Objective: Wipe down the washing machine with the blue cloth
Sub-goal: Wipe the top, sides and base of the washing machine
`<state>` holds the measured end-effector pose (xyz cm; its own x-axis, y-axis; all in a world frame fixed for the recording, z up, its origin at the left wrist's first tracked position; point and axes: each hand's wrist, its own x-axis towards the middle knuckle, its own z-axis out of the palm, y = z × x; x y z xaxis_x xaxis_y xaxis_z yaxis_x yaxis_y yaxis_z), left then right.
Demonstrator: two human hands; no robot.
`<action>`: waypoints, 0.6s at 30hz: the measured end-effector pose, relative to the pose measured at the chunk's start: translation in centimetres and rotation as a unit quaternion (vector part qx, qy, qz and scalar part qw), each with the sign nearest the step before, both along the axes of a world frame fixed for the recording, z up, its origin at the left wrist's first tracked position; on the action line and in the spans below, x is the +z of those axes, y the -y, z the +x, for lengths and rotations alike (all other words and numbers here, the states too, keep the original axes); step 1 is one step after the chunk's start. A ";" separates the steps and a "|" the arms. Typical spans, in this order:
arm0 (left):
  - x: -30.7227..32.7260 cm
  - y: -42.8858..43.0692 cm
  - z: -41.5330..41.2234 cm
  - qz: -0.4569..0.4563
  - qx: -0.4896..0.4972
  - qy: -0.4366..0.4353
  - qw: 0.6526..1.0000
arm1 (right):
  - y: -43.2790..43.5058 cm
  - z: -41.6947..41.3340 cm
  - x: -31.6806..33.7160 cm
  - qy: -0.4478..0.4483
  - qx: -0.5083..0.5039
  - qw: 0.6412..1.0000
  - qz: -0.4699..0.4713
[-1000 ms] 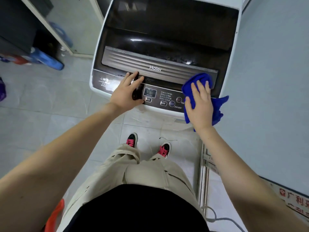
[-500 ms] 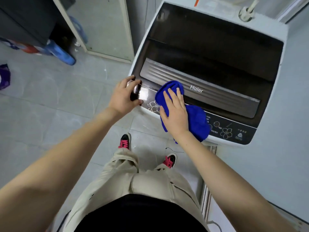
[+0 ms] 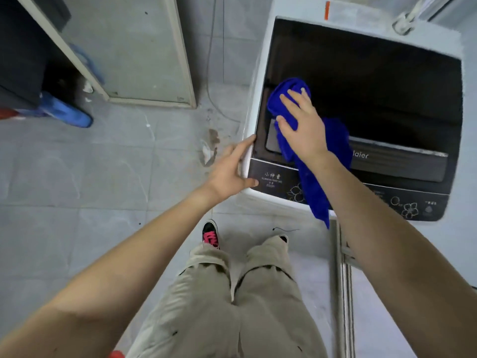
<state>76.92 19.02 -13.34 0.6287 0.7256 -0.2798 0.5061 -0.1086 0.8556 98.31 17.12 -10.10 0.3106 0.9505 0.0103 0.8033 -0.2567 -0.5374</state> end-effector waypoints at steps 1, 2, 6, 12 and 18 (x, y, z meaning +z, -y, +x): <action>0.0 -0.3 -0.1 -0.003 -0.001 0.008 1.000 | -0.1 -0.4 0.1 0.003 -0.003 1.000 -0.002; -0.1 -0.5 -0.2 -0.012 0.000 0.018 1.000 | 0.8 -1.0 0.0 0.003 0.004 1.000 -0.005; -0.2 -1.3 -0.7 -0.079 0.026 0.043 0.996 | 8.5 -5.3 -1.2 0.010 0.113 0.993 -0.026; -0.4 -1.4 -0.4 -0.119 0.061 0.038 0.990 | 2.8 -1.6 -0.5 -0.034 0.068 0.997 -0.005; 0.4 -2.1 1.8 -0.068 0.072 0.042 0.994 | -9.5 4.6 1.3 -0.029 -0.006 1.000 -0.007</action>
